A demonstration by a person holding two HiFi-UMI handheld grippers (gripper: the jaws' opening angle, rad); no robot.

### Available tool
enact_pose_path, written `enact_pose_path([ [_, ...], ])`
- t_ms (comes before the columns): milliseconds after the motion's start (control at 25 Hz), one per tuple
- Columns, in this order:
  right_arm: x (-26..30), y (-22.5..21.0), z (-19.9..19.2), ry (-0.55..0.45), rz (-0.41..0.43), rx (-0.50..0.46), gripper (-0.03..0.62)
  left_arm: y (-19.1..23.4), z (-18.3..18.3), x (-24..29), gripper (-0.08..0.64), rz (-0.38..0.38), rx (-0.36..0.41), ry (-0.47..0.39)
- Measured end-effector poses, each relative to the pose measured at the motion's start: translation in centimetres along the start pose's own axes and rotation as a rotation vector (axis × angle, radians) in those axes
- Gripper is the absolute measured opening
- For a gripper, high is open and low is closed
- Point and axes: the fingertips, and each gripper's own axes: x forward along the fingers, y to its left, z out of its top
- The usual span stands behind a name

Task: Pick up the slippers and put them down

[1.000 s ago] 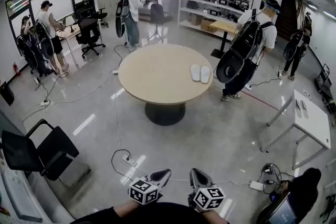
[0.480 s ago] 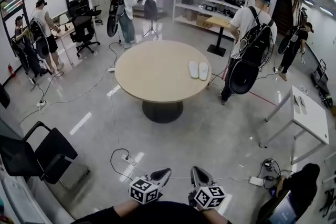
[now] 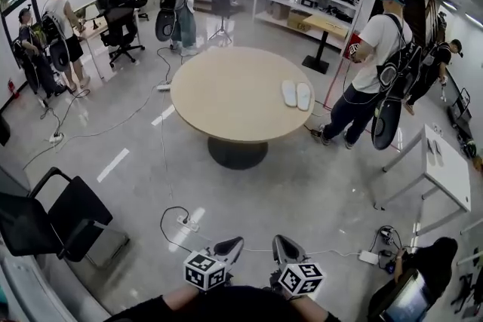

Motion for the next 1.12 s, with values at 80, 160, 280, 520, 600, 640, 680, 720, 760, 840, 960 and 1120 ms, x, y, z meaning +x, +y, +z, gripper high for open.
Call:
enact_pose_path([
  [80, 0.9, 0.7, -0.4, 0.014, -0.006, -0.007, 0.015, 1.2, 0.2, -0.3, 0.025, -0.002, -0.013, 0.000],
  [160, 1.8, 1.1, -0.6, 0.025, -0.016, -0.010, 0.015, 2.2, 0.2, -0.4, 0.025, -0.010, -0.024, 0.005],
  [280, 3.0, 0.9, -0.6, 0.038, -0.032, -0.012, 0.015, 3.3, 0.4, 0.3, 0.025, -0.026, -0.034, 0.018],
  [520, 6.8, -1.2, -0.4, 0.056, -0.038, 0.019, 0.015, 5.8, 1.0, 3.2, 0.025, -0.033, -0.038, 0.046],
  [600, 8.7, -2.3, 0.7, 0.052, -0.027, 0.028, 0.015, 7.0, 2.1, 4.5, 0.025, -0.015, -0.030, 0.045],
  [640, 9.6, -2.9, 1.3, 0.049, -0.019, 0.029, 0.015, 7.5, 2.8, 5.3, 0.025, -0.001, -0.027, 0.041],
  [680, 10.5, -3.6, 2.0, 0.048, -0.009, 0.028, 0.015, 8.0, 3.5, 6.0, 0.025, 0.015, -0.023, 0.037],
  [720, 11.4, -4.2, 2.7, 0.049, 0.002, 0.025, 0.015, 8.4, 4.2, 6.9, 0.025, 0.030, -0.019, 0.032],
  [760, 12.2, -4.7, 3.4, 0.050, 0.017, 0.021, 0.015, 8.8, 5.0, 7.7, 0.025, 0.045, -0.014, 0.026],
  [840, 14.2, -5.7, 5.0, 0.049, 0.050, 0.010, 0.015, 9.6, 6.6, 9.5, 0.025, 0.070, 0.000, 0.019],
  [960, 16.8, -8.2, 7.9, 0.044, 0.078, 0.008, 0.015, 10.2, 8.8, 12.9, 0.025, 0.091, 0.015, 0.016],
  [1120, 19.4, -12.0, 11.4, 0.050, 0.104, 0.011, 0.015, 10.3, 11.9, 17.7, 0.025, 0.114, 0.027, 0.018],
])
